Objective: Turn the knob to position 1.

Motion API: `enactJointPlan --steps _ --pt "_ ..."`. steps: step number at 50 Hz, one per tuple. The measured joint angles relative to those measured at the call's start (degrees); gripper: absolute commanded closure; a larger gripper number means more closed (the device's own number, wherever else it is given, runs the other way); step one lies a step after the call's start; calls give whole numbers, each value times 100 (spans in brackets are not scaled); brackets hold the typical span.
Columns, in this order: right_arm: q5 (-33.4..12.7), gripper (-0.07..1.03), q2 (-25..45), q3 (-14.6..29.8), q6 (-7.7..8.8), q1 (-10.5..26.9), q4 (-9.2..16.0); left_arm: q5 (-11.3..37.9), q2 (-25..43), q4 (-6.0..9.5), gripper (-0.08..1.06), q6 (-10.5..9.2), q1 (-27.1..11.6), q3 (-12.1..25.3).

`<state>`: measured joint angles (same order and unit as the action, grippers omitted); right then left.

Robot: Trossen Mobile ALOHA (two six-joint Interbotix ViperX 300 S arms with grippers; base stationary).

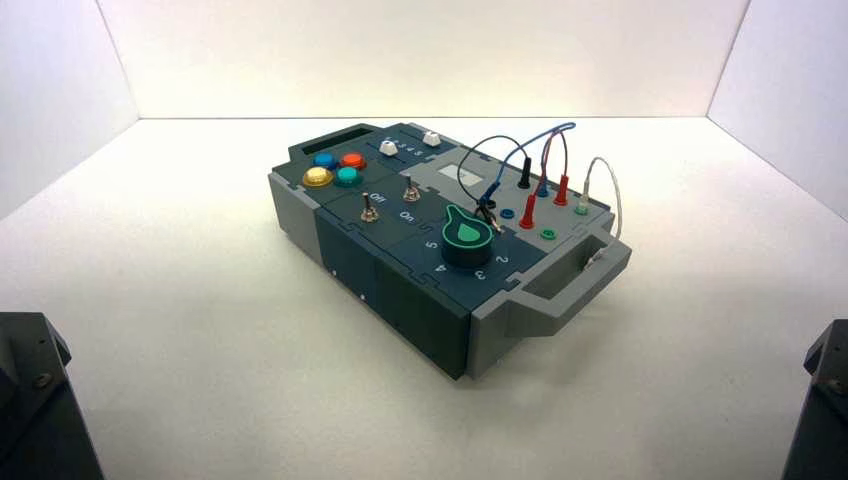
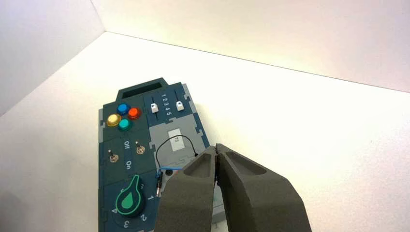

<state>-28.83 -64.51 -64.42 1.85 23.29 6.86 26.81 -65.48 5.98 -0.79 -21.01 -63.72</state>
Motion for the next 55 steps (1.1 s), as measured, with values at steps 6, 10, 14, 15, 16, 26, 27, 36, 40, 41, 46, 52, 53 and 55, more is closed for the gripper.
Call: enactJointPlan --steps 6,10,14,15,16,26,27,36,40,41,46,52,53,55 --pt "9 99 0 0 -9 0 -9 -9 0 0 101 9 0 -9" --pt "0 99 0 0 -9 0 -9 -9 0 0 101 9 0 -9" --pt "9 99 0 0 -9 0 -9 -9 0 0 101 9 0 -9" --pt "0 99 0 0 -9 0 -9 0 0 0 101 0 0 -9" --pt "9 99 0 0 -9 0 -9 -9 0 0 101 9 0 -9" --pt "9 99 0 0 -9 0 0 18 18 26 101 9 0 -9" --pt "0 99 0 0 -9 0 -9 44 53 53 101 0 0 -9" --pt "0 99 26 0 -9 0 0 360 343 237 101 0 -123 79" --pt "9 99 44 0 -9 0 0 677 598 272 101 0 -281 246" --pt "0 99 62 0 -9 0 9 756 668 272 101 0 -325 290" --pt "9 99 70 0 -18 0 9 1169 1011 281 101 9 -501 527" --pt "0 99 88 0 -18 -9 0 1529 1415 281 101 26 -773 765" --pt "0 99 88 0 -9 -9 0 1573 1477 281 101 35 -826 800" --pt "0 99 97 0 -9 -18 0 1670 1652 290 101 53 -1011 888"
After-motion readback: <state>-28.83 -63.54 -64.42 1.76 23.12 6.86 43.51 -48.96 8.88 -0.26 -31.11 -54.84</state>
